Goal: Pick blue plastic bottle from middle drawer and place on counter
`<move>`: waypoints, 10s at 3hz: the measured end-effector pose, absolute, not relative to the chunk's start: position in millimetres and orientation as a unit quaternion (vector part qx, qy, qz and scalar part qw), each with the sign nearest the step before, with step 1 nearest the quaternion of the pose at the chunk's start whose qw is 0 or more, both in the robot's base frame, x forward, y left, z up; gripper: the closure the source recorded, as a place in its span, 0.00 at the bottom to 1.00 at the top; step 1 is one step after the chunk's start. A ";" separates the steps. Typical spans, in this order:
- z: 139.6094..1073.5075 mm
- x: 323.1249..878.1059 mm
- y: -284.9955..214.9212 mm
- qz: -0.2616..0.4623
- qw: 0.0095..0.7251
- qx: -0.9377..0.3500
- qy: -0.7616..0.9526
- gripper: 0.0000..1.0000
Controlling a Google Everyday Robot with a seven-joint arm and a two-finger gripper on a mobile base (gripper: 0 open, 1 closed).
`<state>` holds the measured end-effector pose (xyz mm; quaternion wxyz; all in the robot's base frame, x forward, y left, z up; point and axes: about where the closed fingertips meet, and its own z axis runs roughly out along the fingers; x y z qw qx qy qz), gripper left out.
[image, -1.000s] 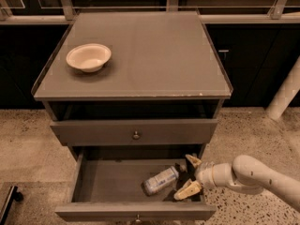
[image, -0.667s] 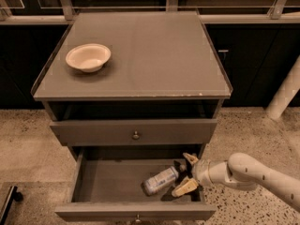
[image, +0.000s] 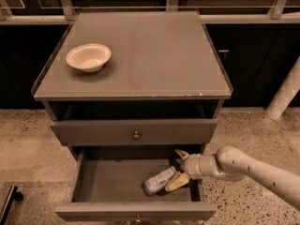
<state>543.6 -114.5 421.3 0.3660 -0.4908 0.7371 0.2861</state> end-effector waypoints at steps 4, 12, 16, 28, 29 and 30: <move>383.5 529.3 -86.2 0.260 0.376 -0.455 0.765 0.00; 512.2 472.5 -91.7 0.307 0.455 -0.428 0.718 1.00; 633.2 442.8 -70.6 0.267 0.473 -0.482 0.687 1.00; 922.3 600.8 -95.7 0.214 0.528 -0.640 0.516 1.00; 920.9 615.3 -107.2 0.165 0.535 -0.628 0.541 1.00; 916.6 624.8 -116.5 0.125 0.540 -0.615 0.561 1.00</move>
Offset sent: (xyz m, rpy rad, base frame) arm -0.0015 0.0161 -0.0315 -0.0315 -0.0051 -0.0863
